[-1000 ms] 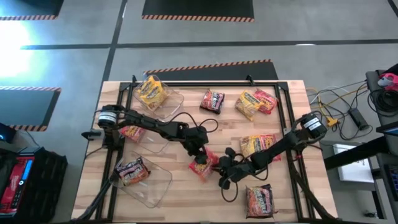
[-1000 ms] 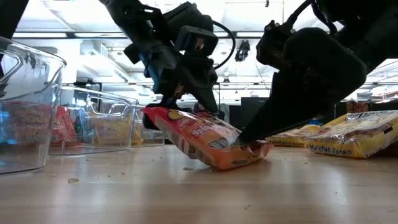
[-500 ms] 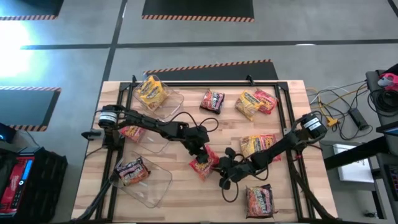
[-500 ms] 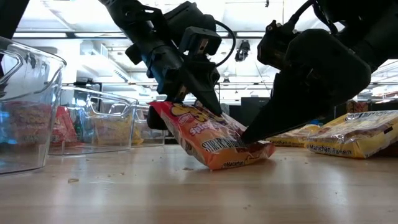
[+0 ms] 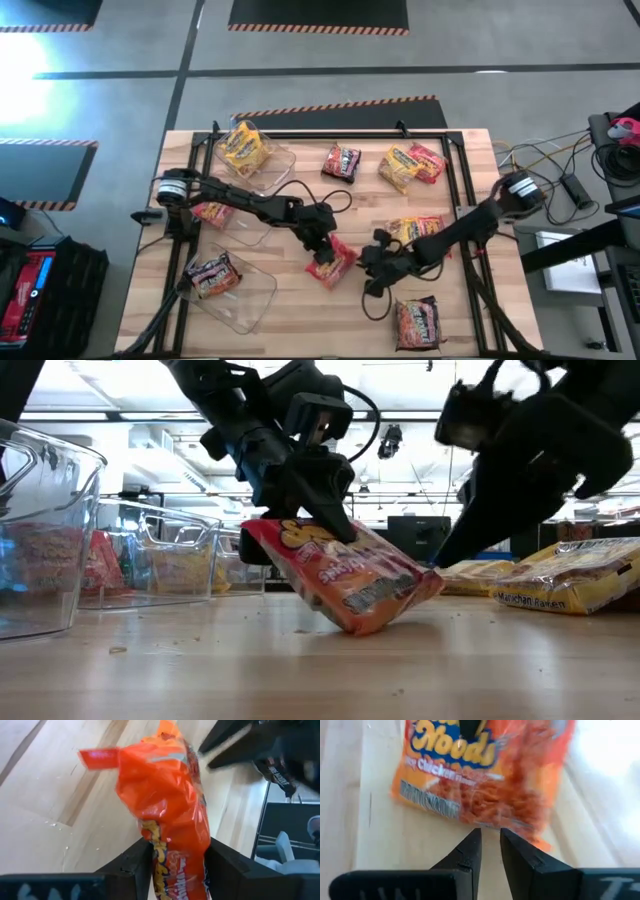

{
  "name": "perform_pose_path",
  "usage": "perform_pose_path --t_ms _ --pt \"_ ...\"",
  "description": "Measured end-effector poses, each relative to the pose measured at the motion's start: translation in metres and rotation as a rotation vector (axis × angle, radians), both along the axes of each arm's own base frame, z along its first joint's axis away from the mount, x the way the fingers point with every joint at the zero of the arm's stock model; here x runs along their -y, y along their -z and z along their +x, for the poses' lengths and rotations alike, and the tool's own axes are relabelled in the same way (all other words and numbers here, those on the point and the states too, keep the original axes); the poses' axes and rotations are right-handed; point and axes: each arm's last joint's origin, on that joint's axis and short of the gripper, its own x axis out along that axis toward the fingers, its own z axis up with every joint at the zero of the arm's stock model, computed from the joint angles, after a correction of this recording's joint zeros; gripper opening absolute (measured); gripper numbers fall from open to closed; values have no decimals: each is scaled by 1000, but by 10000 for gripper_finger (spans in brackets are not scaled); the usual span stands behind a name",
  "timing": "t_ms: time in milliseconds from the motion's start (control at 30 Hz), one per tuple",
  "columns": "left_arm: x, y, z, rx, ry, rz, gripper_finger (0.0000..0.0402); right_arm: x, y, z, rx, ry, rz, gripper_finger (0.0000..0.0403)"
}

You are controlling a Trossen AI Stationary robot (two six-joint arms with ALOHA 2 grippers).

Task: Sort Maruchan noodles
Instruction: Put the orange noodles pack into the middle transparent bin

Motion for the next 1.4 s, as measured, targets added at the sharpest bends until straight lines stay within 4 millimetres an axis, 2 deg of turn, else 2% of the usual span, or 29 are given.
perform_pose_path --t_ms 200,367,600,767,933,1100,1267,1400 --pt "-3 -15 -1 61 23 61 128 5 -22 -8 47 -5 -58 63" --pt "-9 -52 -3 141 39 184 127 12 -25 -12 39 3 -123 63" --pt "-18 -110 -23 69 28 447 127 37 -11 -15 -14 75 -149 63" --pt "-20 -140 -39 -19 36 522 127 69 -2 -14 -60 127 -96 63" --pt "-23 -167 -63 -154 4 609 127 98 5 -9 -33 99 4 63" --pt "-27 -193 -99 -267 -117 641 127 113 6 -9 -26 91 50 63" --pt "-29 -204 -145 -407 -296 658 128 116 11 -12 -46 90 39 63" --pt "-31 -198 -172 -453 -405 636 128 117 14 -14 -61 76 18 63"
